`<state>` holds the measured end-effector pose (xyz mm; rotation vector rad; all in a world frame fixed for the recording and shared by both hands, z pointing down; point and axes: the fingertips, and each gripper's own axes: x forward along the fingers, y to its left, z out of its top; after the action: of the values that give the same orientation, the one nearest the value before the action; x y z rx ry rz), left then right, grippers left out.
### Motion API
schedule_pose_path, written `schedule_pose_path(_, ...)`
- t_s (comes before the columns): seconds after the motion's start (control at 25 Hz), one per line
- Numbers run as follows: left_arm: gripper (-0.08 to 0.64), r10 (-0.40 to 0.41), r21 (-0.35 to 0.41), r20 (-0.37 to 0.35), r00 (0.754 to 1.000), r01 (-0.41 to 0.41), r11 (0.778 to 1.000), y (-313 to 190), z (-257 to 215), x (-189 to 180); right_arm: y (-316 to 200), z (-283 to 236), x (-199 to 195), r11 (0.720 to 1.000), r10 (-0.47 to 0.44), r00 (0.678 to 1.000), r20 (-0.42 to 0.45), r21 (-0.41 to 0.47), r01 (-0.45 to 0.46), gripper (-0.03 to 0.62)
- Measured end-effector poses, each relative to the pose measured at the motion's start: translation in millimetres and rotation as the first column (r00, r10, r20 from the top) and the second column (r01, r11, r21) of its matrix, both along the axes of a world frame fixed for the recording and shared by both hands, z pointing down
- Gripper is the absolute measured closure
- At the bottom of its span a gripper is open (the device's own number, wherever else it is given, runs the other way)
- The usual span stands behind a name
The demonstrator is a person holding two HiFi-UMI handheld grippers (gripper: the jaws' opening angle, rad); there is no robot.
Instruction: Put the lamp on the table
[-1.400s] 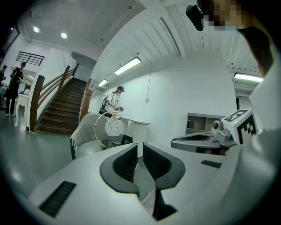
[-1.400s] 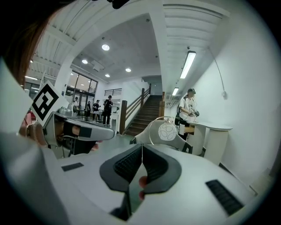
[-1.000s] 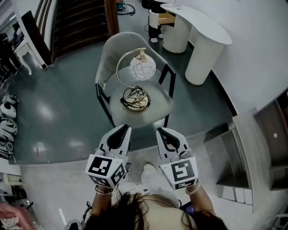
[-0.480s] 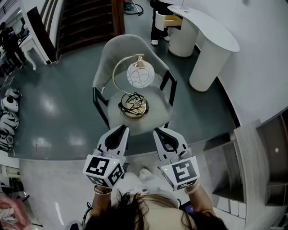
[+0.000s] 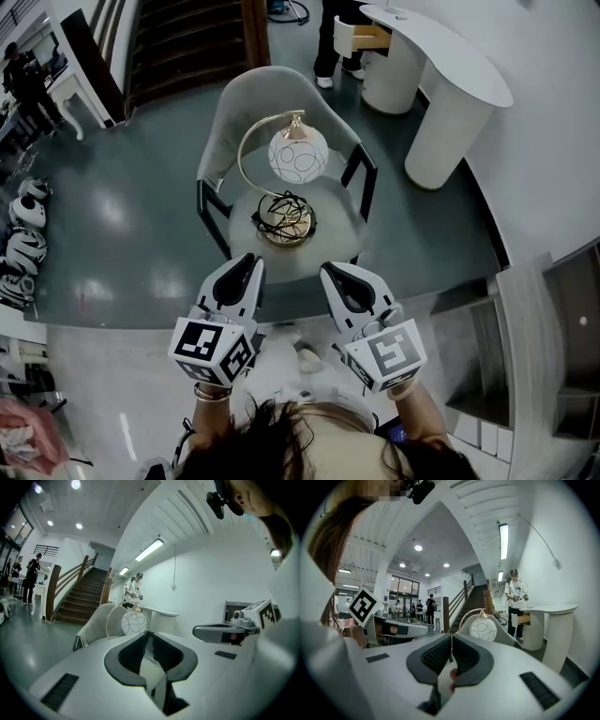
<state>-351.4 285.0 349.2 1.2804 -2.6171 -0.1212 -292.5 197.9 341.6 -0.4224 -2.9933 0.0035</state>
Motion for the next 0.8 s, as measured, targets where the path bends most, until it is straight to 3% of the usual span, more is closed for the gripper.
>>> schedule_pose_path(0.8,0.515,0.047,-0.008,-0.005,0.999,-0.047,0.999,12.8,-1.1,-83.2,18.1,3.0,-78.7,0.999,0.020,1.000,-0.007,0.043,-0.020,0.566)
